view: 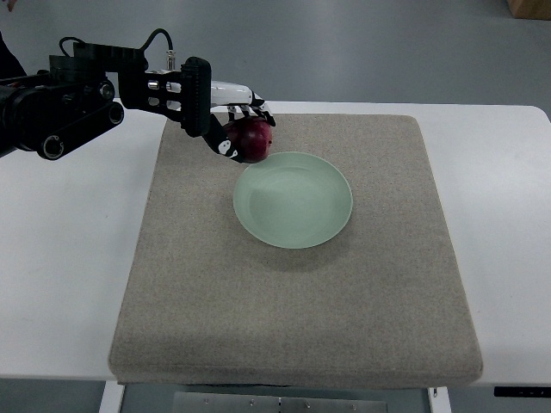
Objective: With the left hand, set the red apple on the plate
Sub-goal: 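Carry the apple with the left hand over the green plate, then open the left hand to release the apple onto the plate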
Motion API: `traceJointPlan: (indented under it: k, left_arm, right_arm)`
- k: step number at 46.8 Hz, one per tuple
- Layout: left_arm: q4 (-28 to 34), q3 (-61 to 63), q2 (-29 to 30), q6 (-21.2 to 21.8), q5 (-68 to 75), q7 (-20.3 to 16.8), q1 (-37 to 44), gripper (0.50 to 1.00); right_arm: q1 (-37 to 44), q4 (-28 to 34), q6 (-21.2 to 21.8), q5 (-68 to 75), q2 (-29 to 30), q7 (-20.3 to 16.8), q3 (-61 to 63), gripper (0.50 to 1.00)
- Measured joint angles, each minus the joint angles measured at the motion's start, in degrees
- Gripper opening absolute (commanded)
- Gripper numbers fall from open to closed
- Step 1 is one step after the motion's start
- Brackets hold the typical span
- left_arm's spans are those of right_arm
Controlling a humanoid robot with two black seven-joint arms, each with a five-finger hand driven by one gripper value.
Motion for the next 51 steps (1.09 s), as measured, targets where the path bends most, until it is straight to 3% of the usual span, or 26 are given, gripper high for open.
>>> traceJointPlan:
  k: [12,32,36,44,51]
  left_arm:
    - [-5.2,-0.3,-0.2,-0.1,0.2,-0.4,0.7,0.501]
    - [-5.3,0.1,-3.1,-0.3,0.3,-0.3,3.5,0.512]
    - [-5.0,0.2,-3.3,-0.3,0.5,-0.3,3.8,0.54]
    - [-4.9,0.1,-3.3,-0.3,0.3,-0.3,4.1,0.546]
    - [-4.9,0.1,-3.3,-0.3,0.2,-0.3,4.3,0.658]
  right_arm:
    - [0.0,0.0,0.0,0.0,0.0,0.0,0.0,0.964]
    - [0.0,0.0,0.0,0.0,0.0,0.0,0.0,0.964]
    - [0.0,0.0,0.0,0.0,0.0,0.0,0.0,0.964]
    - [0.0,0.0,0.0,0.0,0.0,0.0,0.0,0.964]
    - [0.0,0.0,0.0,0.0,0.0,0.0,0.0,0.964]
